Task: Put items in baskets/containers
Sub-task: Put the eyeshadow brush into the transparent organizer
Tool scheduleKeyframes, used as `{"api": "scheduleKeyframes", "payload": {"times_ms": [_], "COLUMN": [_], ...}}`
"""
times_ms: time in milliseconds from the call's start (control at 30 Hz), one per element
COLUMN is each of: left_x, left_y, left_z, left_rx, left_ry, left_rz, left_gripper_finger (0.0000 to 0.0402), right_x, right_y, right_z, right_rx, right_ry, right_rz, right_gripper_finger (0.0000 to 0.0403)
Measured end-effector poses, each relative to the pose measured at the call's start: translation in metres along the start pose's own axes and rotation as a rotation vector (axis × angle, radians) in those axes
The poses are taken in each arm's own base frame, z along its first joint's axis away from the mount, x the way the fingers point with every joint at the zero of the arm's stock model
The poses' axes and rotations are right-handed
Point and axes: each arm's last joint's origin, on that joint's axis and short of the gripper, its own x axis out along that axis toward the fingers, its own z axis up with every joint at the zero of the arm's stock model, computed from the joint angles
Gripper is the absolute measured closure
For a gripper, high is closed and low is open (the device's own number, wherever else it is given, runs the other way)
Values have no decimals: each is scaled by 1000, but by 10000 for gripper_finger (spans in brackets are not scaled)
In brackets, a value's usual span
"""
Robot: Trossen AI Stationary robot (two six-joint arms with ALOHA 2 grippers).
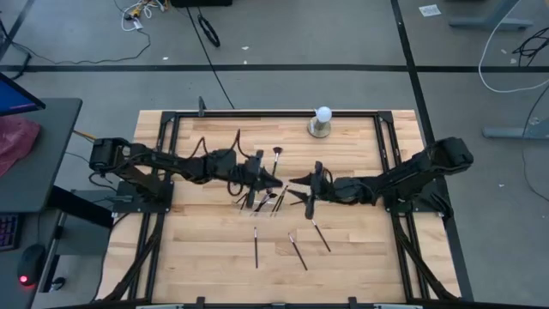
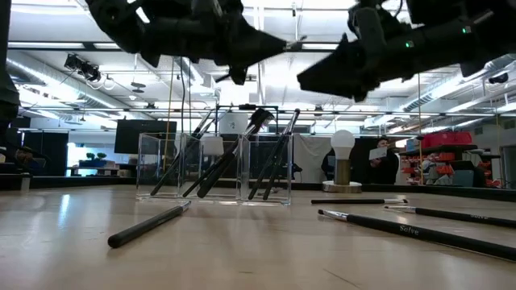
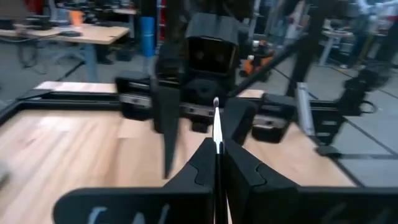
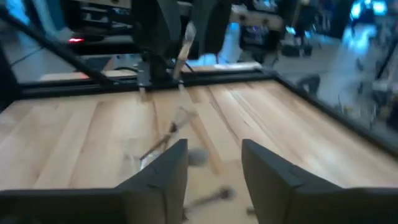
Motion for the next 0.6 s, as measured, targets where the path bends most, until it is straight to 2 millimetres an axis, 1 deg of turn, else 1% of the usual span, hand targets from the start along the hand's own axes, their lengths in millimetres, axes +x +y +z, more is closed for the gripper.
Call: {"api": "scheduleKeyframes", "payload": {"times_ms": [133, 267, 433, 600], "left_x": [2, 3, 3, 3], "left_y": [-15, -24, -27, -27], "left_z": [0, 0, 0, 0], "left_rx": [5, 10, 12, 8], "left_ry": [-3, -11, -16, -19], "left_rz": [-34, -41, -47, -46], "left_gripper_finger": [388, 385, 383, 383], "right_x": [0, -7, -13, -13], "right_y": [13, 24, 33, 34], "right_z": [11, 19, 23, 24], "right_rx": [-71, -124, -173, -168], "right_ry": [-72, -163, -208, -220], "right_rz": [40, 63, 103, 107], "right_gripper_finger": [234, 238, 253, 274]}}
